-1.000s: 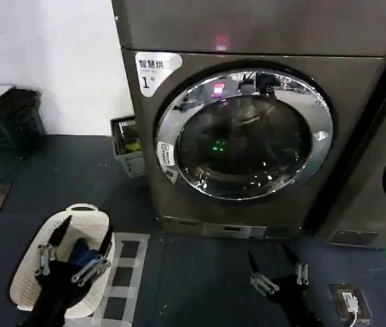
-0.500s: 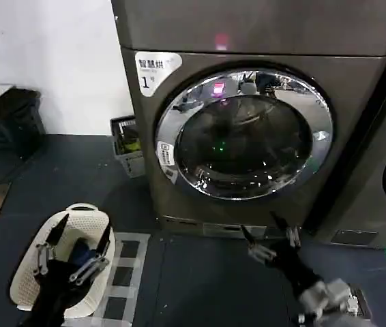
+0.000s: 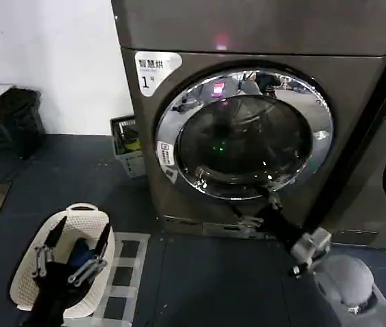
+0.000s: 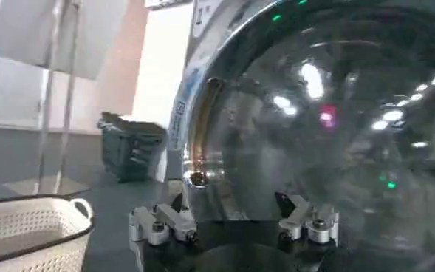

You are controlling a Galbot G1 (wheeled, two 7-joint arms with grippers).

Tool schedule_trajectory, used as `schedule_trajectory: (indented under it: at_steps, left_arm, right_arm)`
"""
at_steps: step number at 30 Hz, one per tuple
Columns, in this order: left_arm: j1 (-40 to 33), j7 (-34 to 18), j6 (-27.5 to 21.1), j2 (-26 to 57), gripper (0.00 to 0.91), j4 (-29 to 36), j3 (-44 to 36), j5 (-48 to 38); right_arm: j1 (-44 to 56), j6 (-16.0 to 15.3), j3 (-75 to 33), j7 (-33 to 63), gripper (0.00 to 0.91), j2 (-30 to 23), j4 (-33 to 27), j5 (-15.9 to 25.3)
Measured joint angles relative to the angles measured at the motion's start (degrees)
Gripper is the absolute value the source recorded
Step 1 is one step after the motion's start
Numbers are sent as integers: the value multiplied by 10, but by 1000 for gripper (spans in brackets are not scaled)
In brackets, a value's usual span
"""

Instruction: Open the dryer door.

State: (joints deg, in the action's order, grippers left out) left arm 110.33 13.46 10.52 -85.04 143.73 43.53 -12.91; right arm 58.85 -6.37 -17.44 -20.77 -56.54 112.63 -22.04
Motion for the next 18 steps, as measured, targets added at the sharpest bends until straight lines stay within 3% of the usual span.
schedule_trajectory:
  at_steps: [18]
  left_arm:
    - [-6,8,-1,-9,907,-14,2,-2]
  right_arm:
    - [-180,-2,140,-23,907,-42,-144,-25]
